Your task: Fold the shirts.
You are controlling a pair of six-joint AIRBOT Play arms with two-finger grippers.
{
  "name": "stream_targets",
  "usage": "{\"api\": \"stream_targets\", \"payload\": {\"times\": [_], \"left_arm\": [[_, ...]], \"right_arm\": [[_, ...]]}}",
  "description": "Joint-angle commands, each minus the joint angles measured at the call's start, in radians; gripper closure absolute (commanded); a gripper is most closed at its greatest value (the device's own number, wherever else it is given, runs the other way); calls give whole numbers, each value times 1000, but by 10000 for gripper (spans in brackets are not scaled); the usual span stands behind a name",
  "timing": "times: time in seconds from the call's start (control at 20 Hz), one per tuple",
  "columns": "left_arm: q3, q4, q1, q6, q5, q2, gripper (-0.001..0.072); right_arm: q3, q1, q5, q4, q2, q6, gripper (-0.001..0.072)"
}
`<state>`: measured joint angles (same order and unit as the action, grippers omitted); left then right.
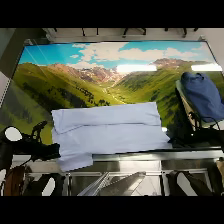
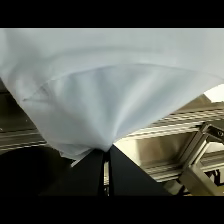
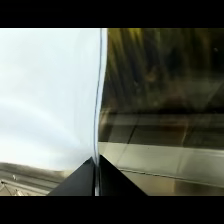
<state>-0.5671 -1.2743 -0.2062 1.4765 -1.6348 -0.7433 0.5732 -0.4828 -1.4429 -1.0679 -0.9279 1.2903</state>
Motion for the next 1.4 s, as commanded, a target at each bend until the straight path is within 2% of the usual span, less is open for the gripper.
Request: {"api": "stream_targets", "payload": {"times": [0.0, 0.15, 0.3, 0.45, 0.6, 0.8, 1.0, 1.15, 1.2, 1.25, 1.3, 1.35], "left_arm": [[-1, -39, 0, 82, 31, 93, 697], [-58, -6, 6, 84, 153, -59, 697], [-274, -14, 29, 28, 212, -332, 696], [-563, -13, 37, 6, 182, -613, 696], [-814, -18, 47, -2, 108, -816, 696], [-959, -18, 45, -3, 89, -945, 696], [-992, -15, 56, -11, 79, -1030, 696], [-994, -16, 61, -14, 52, -1067, 693], [-994, -17, 61, -14, 47, -1068, 492], [-994, -16, 60, -13, 41, -1063, 242], [-994, -18, 58, -11, 36, -1053, 152], [-994, -16, 51, -8, 36, -1038, 152]], "right_arm": [[5, 2, 39, -31, 112, 95, 695], [60, 55, 106, 17, 62, 95, 695], [164, 169, 205, 18, -74, 100, 695], [335, 249, 291, 18, -264, 106, 695], [559, 285, 289, 21, -467, 125, 694], [744, 323, 288, 63, -673, 137, 694], [759, 335, 280, 112, -792, 148, 694], [759, 333, 284, 111, -807, 150, 693], [760, 330, 283, 112, -805, 149, 659], [763, 324, 263, 111, -801, 146, 374], [771, 313, 228, 110, -801, 140, 15], [787, 294, 170, 110, -800, 112, 2]]}}
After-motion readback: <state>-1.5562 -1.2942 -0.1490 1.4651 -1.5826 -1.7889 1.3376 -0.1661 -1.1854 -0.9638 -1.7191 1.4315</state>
